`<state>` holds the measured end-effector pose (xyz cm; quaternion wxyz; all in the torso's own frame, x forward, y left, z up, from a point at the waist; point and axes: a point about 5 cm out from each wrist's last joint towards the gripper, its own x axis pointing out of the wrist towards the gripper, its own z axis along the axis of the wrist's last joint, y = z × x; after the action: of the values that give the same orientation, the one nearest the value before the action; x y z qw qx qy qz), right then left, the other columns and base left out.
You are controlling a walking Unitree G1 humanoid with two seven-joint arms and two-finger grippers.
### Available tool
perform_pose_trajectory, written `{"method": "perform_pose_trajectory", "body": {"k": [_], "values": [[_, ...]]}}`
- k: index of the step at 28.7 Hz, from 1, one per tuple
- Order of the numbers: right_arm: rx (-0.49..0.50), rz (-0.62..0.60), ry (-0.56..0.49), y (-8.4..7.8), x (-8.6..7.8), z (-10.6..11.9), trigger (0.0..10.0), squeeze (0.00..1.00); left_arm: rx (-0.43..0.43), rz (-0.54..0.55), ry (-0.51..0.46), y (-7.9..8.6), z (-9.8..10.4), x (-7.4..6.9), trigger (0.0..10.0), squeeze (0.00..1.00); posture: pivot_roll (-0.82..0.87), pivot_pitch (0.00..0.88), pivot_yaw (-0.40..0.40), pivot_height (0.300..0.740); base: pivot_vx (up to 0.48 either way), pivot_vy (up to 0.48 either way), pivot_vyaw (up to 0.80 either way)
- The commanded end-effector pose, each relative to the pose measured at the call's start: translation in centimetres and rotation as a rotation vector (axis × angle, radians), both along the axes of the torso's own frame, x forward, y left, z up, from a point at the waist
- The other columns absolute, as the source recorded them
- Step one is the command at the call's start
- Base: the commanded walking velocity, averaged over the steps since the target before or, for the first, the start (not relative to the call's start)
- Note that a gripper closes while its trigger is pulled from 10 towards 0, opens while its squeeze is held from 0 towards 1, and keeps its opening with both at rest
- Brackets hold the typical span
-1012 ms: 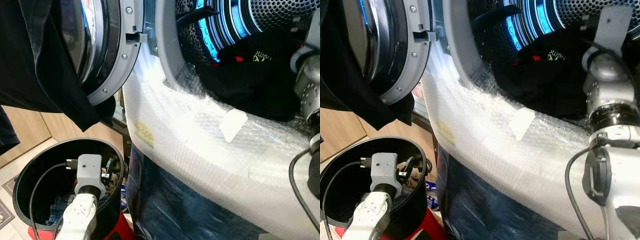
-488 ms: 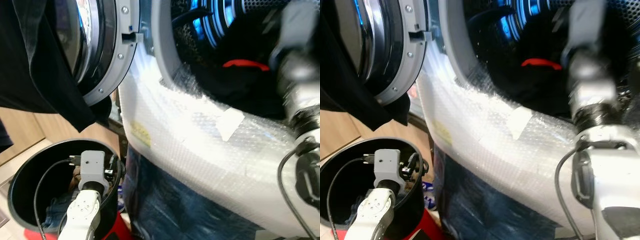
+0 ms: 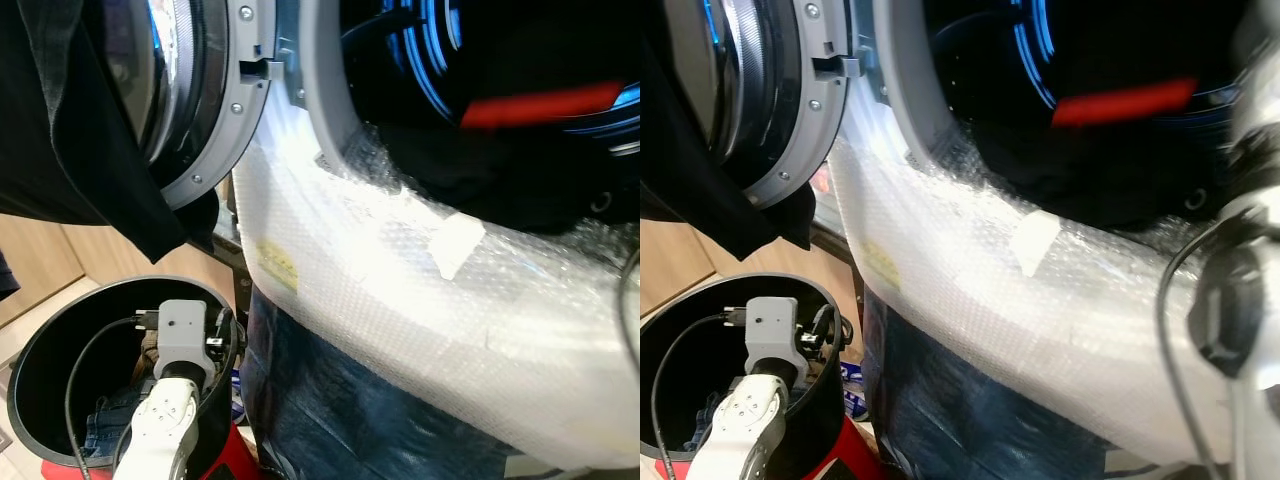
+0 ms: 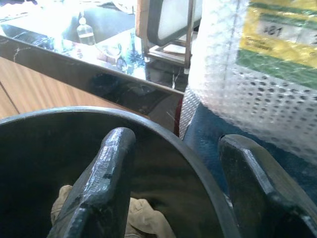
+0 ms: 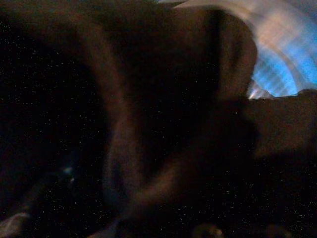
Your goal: Clothes washing
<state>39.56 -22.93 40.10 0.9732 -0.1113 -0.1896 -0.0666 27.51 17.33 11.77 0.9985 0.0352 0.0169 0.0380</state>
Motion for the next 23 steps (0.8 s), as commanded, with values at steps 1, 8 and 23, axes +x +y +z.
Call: {"method": "perform_pose_trajectory", "body": {"k": [1, 8, 23], "values": [[-0.001, 0.063, 0.052, 1.1, -0.8, -0.8, 10.0, 0.00, -0.011, -0.007, 0.015, -0.1, -0.4, -0.2, 10.0, 0.00, 0.06, 0.043, -0.088, 0.740, 0.000, 0.000, 0.00], [0.060, 0.094, 0.054, 0.7, -3.2, -0.9, 10.0, 0.00, -0.010, -0.020, 0.021, -0.3, -0.5, -0.2, 10.0, 0.00, 0.05, 0.049, -0.090, 0.740, 0.000, 0.000, 0.00], [-0.008, 0.511, 0.189, 4.5, -11.8, -4.2, 10.0, 0.00, -0.021, -0.039, 0.029, -0.7, -0.7, 0.0, 10.0, 0.00, 0.01, 0.058, -0.092, 0.740, 0.000, 0.000, 0.00]]}}
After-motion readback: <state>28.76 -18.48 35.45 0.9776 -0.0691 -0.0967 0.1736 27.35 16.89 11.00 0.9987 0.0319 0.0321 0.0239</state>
